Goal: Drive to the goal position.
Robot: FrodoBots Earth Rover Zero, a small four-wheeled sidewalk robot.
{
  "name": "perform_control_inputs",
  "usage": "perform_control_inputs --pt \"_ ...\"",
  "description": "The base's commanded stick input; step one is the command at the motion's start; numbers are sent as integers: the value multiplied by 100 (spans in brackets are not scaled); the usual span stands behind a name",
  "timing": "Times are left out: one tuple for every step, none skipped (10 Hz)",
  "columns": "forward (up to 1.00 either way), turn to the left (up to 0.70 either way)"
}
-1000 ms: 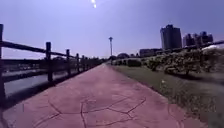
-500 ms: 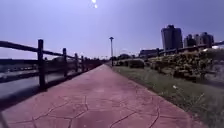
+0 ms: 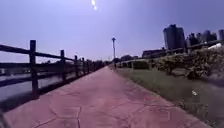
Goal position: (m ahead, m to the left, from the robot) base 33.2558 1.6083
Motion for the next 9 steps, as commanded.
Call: perform_control_inputs --pt "100 1" --pt "100 1" --pt "100 1" --pt "100 1" --pt "100 1" --pt "100 1" --pt "100 1" --pt "100 1" --pt "96 1"
